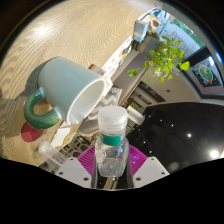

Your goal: Pour water

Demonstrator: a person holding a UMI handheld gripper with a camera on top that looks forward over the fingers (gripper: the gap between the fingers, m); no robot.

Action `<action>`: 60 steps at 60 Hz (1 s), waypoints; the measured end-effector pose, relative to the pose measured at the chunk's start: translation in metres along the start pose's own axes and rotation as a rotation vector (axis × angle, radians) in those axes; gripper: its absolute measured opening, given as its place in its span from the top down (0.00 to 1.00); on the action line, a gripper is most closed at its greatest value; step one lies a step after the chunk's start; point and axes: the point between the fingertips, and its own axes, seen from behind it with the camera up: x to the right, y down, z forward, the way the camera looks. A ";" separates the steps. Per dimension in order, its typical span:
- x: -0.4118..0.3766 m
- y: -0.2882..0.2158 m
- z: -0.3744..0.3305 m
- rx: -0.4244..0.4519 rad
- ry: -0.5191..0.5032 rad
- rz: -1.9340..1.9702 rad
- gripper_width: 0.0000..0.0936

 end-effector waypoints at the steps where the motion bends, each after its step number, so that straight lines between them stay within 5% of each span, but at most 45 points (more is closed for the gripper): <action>1: 0.000 0.001 0.000 0.002 -0.002 0.012 0.56; 14: 0.005 0.029 -0.005 -0.031 -0.072 0.359 0.56; 30: 0.000 0.057 -0.024 -0.025 -0.246 1.252 0.56; 46: -0.083 0.011 -0.024 0.001 -0.563 1.860 0.56; 60: -0.140 -0.017 -0.021 -0.001 -0.659 1.989 0.56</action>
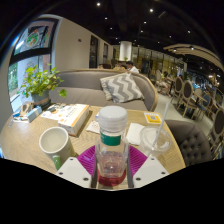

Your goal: Pour water

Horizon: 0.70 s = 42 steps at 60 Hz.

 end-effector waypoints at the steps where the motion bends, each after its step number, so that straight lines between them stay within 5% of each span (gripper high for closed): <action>1: 0.000 0.003 0.001 -0.004 -0.003 0.004 0.56; 21: -0.002 0.029 0.005 0.001 -0.001 0.073 0.47; 33: 0.002 0.048 -0.017 -0.106 0.020 0.082 0.09; 42: -0.001 0.045 -0.068 -0.148 0.042 0.074 0.08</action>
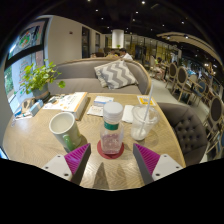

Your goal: Pour water

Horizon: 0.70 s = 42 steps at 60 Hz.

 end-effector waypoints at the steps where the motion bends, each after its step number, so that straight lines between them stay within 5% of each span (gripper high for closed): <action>1: 0.000 0.000 -0.008 -0.005 0.005 0.000 0.08; 21: -0.035 0.003 -0.191 -0.042 0.080 0.034 0.09; 42: -0.075 0.003 -0.267 -0.019 0.080 0.028 0.08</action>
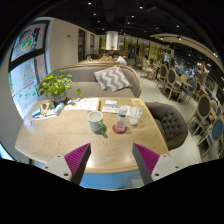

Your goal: Pour water

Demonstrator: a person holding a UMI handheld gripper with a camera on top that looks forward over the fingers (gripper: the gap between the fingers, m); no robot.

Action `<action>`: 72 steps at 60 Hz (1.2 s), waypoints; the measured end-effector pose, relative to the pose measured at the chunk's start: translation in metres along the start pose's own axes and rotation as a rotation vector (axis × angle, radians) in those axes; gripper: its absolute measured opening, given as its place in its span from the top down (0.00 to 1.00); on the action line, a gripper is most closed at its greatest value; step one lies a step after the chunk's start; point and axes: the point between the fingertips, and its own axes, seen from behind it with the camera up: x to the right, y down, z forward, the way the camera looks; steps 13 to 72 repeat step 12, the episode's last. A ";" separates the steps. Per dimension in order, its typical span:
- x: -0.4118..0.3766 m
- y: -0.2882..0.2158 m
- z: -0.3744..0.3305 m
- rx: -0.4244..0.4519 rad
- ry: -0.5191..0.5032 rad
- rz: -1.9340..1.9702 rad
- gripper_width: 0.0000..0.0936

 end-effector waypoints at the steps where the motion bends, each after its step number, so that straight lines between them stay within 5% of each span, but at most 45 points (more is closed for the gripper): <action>1: 0.000 0.000 -0.001 0.001 0.003 -0.005 0.08; 72: -0.003 0.003 -0.004 0.004 0.014 -0.055 0.09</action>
